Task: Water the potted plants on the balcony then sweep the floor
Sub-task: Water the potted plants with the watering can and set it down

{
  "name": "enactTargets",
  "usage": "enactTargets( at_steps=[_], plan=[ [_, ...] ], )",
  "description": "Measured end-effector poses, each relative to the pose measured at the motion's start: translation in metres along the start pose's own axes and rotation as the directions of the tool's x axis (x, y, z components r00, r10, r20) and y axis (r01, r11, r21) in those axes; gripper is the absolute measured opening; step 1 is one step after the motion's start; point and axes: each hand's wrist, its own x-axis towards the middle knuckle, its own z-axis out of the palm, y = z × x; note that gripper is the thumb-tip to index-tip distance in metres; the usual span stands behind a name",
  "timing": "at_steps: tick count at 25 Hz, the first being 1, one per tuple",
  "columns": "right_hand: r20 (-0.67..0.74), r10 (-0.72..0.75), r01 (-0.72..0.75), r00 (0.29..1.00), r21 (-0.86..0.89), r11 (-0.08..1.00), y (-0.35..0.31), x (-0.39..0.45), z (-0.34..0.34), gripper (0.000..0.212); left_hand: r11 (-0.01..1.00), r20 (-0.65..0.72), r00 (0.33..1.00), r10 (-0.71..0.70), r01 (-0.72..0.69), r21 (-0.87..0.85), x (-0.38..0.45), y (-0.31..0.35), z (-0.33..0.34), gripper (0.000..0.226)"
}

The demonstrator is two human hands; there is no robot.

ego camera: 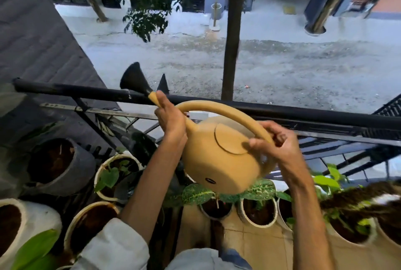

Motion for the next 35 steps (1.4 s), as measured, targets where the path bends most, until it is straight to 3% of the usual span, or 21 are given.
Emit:
enactTargets(
  at_steps=[3, 6, 9, 12, 13, 15, 19, 22, 25, 28, 35],
  plan=[
    [-0.232, 0.066, -0.066, 0.970, 0.008, 0.998, 0.046, -0.027, 0.023, 0.036, 0.959, 0.069, 0.984, 0.164, -0.175, 0.222, -0.035, 0.005, 0.004, 0.068],
    [-0.341, 0.058, -0.093, 0.938, -0.085, 0.992, 0.077, -0.053, 0.047, 0.040, 0.952, 0.081, 0.983, 0.163, -0.179, 0.247, -0.047, -0.023, -0.007, 0.072],
    [-0.318, 0.097, -0.128, 0.943, -0.077, 0.989, 0.097, -0.070, 0.023, 0.047, 0.958, 0.093, 0.990, 0.106, -0.127, 0.256, -0.051, -0.041, -0.010, 0.068],
    [-0.209, 0.254, -0.248, 0.944, 0.053, 0.967, 0.130, -0.098, 0.013, 0.077, 0.947, 0.120, 0.981, 0.154, -0.182, 0.267, -0.067, -0.051, -0.006, 0.060],
    [-0.210, 0.303, -0.277, 0.930, 0.142, 0.950, 0.141, -0.107, 0.016, 0.075, 0.942, 0.132, 0.977, 0.168, -0.198, 0.269, -0.074, -0.055, -0.002, 0.058],
    [-0.265, 0.372, -0.295, 0.890, 0.288, 0.911, 0.154, -0.112, 0.020, 0.046, 0.943, 0.132, 0.978, 0.161, -0.192, 0.273, -0.078, -0.069, 0.004, 0.057],
    [-0.422, 0.373, -0.256, 0.826, 0.308, 0.916, 0.146, -0.106, -0.008, 0.030, 0.981, 0.056, 0.998, 0.002, -0.013, 0.192, -0.083, -0.105, 0.007, 0.079],
    [-0.488, 0.309, -0.234, 0.816, 0.210, 0.949, 0.154, -0.111, -0.049, 0.041, 0.981, 0.010, 0.992, -0.126, 0.123, 0.147, -0.092, -0.140, 0.016, 0.092],
    [-0.496, 0.299, -0.272, 0.815, 0.129, 0.954, 0.167, -0.121, -0.099, 0.060, 0.963, 0.049, 0.967, -0.251, 0.244, 0.113, -0.114, -0.176, 0.034, 0.099],
    [-0.528, 0.300, -0.301, 0.794, 0.087, 0.950, 0.170, -0.134, -0.141, 0.059, 0.952, 0.145, 0.942, -0.301, 0.288, 0.106, -0.144, -0.196, 0.052, 0.093],
    [-0.566, 0.234, -0.334, 0.790, -0.079, 0.939, 0.158, -0.155, -0.218, 0.043, 0.917, 0.172, 0.901, -0.399, 0.395, 0.054, -0.208, -0.228, 0.091, 0.080]
  ],
)
